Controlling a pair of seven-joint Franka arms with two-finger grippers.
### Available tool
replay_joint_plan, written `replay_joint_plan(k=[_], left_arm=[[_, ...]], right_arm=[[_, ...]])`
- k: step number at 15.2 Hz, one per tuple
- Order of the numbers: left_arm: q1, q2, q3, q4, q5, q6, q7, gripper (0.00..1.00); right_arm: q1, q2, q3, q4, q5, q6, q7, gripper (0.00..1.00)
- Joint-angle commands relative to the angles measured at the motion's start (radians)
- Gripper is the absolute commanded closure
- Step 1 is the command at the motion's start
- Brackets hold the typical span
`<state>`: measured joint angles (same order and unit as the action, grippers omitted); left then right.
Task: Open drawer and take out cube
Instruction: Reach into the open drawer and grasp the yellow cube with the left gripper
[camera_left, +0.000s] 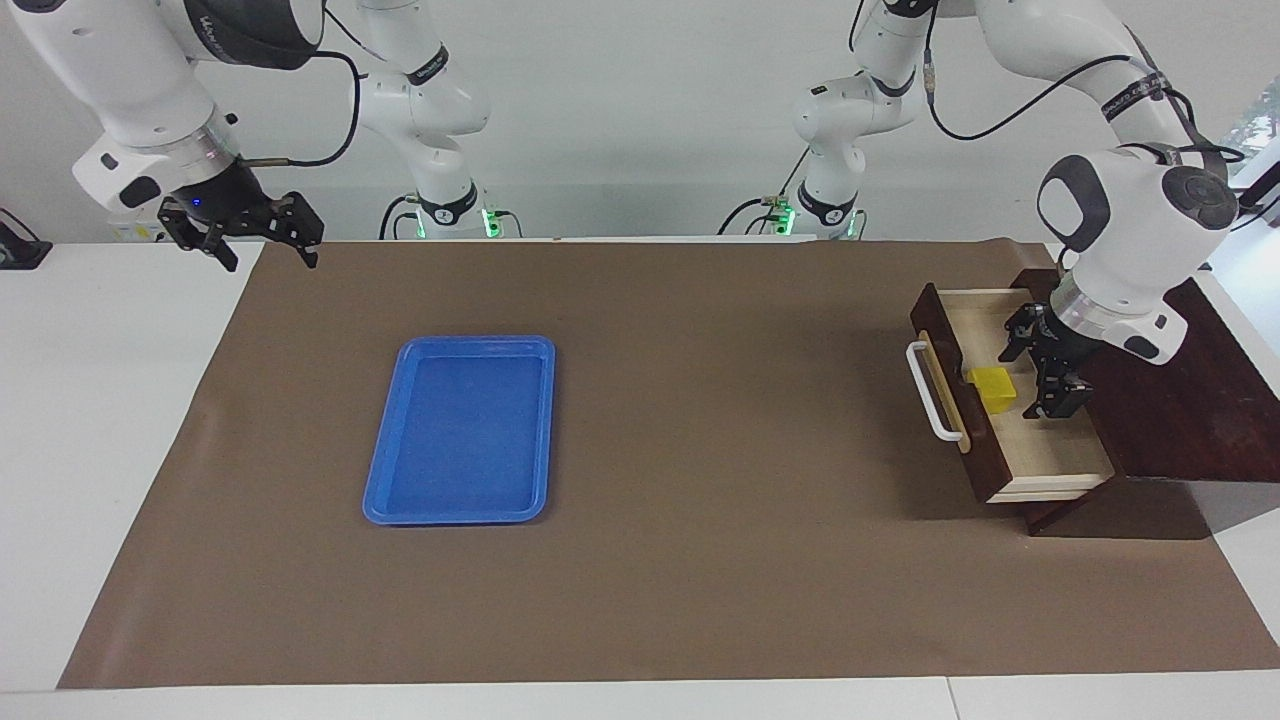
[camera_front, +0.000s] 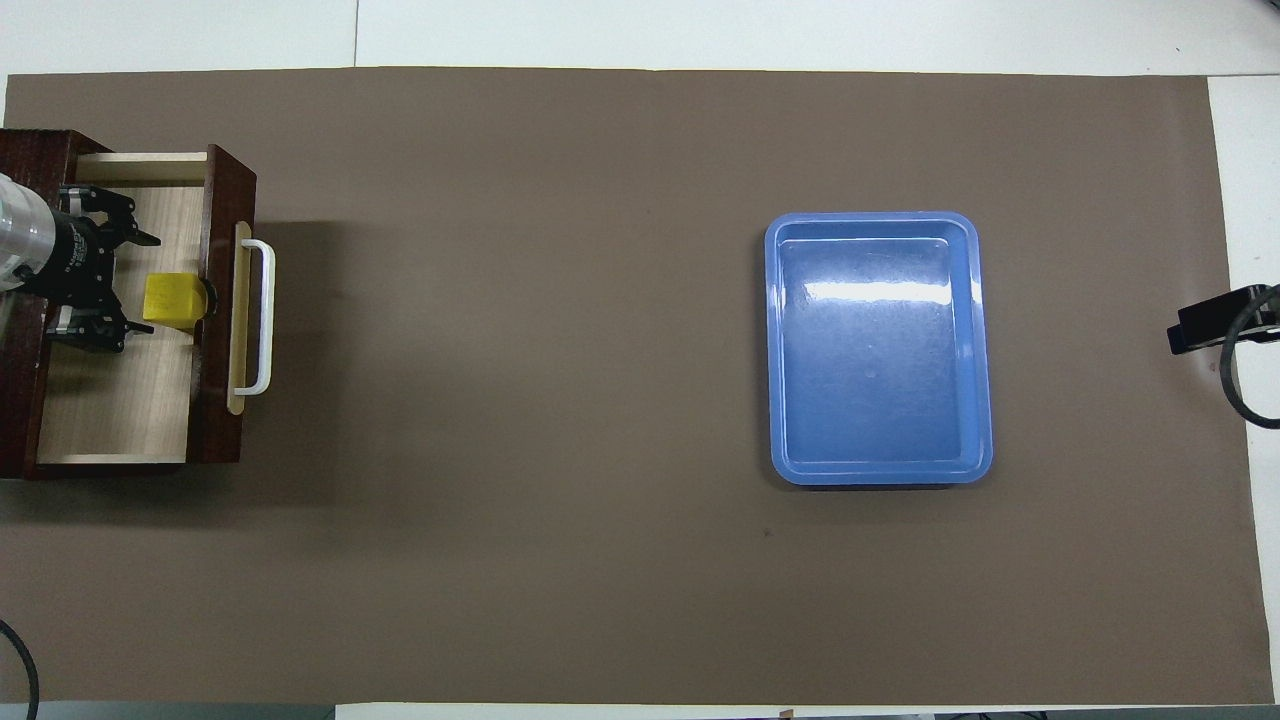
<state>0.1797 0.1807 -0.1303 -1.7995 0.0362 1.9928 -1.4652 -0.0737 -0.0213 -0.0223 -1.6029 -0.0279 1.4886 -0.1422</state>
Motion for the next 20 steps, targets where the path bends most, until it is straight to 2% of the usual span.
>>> replay_joint_plan(k=[1, 4, 5, 6, 7, 8, 9, 14, 16, 20], left_arm=[[0.009, -0.026, -0.009, -0.043, 0.019, 0.029, -0.037, 0.00], [0.009, -0.032, -0.009, -0.054, 0.019, 0.034, -0.040, 0.05], [0.007, -0.032, -0.009, -0.054, 0.019, 0.035, -0.044, 0.13], [0.006, -0.032, -0.009, -0.054, 0.021, 0.035, -0.047, 0.29], [0.003, -0.032, -0.009, -0.054, 0.021, 0.035, -0.046, 0.51], [0.000, -0.032, -0.009, -0.052, 0.021, 0.034, -0.043, 0.84], [0.000, -0.030, -0.009, -0.051, 0.021, 0.032, -0.040, 1.00], [-0.008, -0.020, -0.011, -0.003, 0.021, -0.009, -0.035, 1.00], [-0.006, -0.010, -0.011, 0.086, 0.050, -0.089, -0.030, 1.00], [-0.049, 0.062, -0.015, 0.346, 0.064, -0.334, -0.030, 1.00]], right_arm=[[-0.001, -0.026, -0.001, -0.040, 0.011, -0.004, 0.021, 0.00], [0.000, -0.031, -0.001, -0.054, 0.011, 0.002, 0.023, 0.00], [0.000, -0.031, -0.001, -0.054, 0.011, 0.002, 0.023, 0.00], [0.000, -0.031, -0.001, -0.054, 0.011, 0.002, 0.023, 0.00], [0.000, -0.031, -0.001, -0.055, 0.011, 0.002, 0.023, 0.00], [0.000, -0.032, -0.001, -0.055, 0.011, 0.002, 0.021, 0.00], [0.000, -0.035, -0.001, -0.057, 0.011, 0.002, 0.021, 0.00], [0.000, -0.035, -0.001, -0.057, 0.011, 0.001, 0.021, 0.00], [0.000, -0.035, -0.001, -0.057, 0.011, 0.013, 0.023, 0.00], [0.000, -0.035, 0.001, -0.057, 0.016, 0.028, 0.018, 0.00]])
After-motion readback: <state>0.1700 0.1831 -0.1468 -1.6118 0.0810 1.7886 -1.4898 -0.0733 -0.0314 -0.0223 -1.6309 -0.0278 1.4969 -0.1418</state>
